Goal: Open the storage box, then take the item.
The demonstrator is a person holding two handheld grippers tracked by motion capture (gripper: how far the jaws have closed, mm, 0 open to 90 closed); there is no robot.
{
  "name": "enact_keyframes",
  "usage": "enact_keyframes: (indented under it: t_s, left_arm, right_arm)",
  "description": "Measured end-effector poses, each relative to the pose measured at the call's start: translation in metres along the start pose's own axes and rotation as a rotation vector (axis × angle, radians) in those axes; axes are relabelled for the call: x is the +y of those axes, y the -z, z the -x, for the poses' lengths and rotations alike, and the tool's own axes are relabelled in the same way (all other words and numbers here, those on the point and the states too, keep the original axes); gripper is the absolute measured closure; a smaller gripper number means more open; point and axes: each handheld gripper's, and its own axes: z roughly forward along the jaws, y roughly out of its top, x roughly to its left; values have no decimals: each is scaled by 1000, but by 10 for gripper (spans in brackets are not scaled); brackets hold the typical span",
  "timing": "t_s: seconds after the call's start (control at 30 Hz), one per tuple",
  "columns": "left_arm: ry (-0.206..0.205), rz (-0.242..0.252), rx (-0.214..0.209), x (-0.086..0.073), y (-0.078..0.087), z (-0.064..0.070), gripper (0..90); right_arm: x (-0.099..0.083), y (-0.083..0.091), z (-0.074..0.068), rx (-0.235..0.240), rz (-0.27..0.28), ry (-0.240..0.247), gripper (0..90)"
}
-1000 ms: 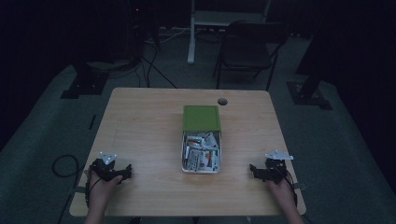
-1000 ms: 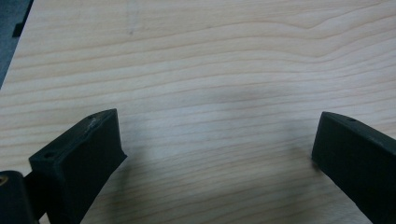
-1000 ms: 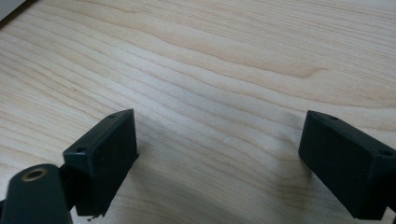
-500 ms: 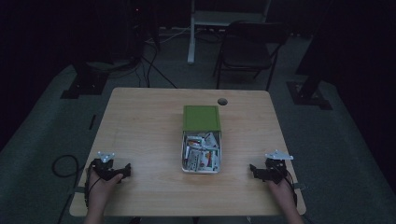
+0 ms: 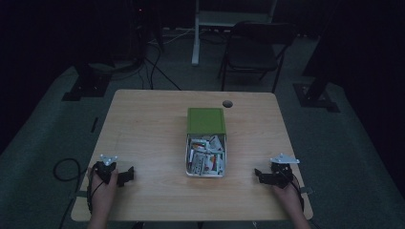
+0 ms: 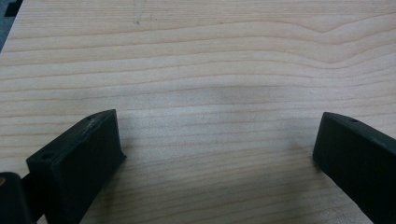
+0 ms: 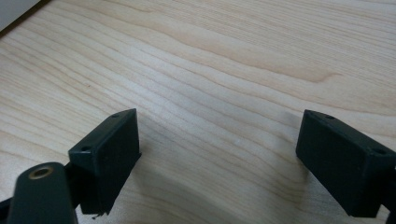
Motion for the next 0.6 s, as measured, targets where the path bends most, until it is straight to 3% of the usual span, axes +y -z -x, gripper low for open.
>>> enact_keyframes:
  t_s: [0.6]
  left_arm:
    - [6,1,6,1,-1,1,12]
  right_arm:
    - [0,2,-1,11,-20,9,109]
